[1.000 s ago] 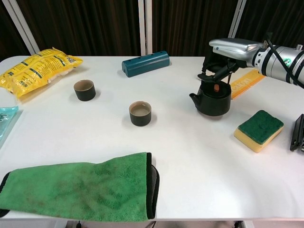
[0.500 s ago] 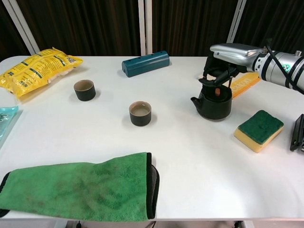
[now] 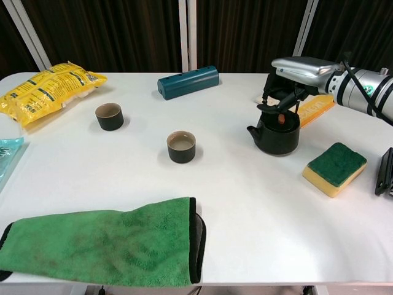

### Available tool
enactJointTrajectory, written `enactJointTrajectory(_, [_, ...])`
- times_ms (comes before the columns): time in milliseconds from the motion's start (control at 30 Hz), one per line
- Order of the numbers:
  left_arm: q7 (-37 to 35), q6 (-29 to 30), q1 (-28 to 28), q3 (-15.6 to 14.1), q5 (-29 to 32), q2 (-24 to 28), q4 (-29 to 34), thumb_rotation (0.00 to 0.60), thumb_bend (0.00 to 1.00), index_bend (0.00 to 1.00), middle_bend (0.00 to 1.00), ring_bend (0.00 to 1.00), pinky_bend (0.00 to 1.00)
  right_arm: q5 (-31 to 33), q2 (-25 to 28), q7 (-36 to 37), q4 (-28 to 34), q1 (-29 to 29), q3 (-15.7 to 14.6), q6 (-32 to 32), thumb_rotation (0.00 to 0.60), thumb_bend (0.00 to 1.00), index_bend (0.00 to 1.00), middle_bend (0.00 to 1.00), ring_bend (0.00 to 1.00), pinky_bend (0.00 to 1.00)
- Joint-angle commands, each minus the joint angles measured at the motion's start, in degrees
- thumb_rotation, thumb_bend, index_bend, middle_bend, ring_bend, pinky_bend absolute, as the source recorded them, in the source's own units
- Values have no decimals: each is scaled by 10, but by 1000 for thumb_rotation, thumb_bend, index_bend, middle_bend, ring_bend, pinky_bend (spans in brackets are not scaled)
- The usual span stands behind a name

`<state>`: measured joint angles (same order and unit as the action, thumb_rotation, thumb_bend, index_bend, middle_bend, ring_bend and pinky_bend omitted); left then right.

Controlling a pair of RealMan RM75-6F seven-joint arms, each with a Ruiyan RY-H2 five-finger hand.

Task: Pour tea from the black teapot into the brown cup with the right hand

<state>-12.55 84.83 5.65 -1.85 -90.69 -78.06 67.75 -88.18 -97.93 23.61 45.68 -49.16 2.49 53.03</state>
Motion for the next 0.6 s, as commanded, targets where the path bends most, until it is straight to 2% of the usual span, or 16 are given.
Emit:
enactJointTrajectory(33, [-1,-1,0,0,1,0,-1,600,87,174,126,94,206,1,-3,-1,-4,1,1,1,600,313,1000,1000,934,802])
enactJointTrajectory(300, [-2,-2,1,0,1,-2,-2,600,87,174,127,94,206,5,-12,-10,-11,4,5,2,591,211,1000,1000,934,799])
enactJointTrajectory(600, [-2,-3,0,0,2,-1,-2,600,87,174,126,94,206,12,-26,-24,-23,11,11,9,449,131,1000,1000,930,790])
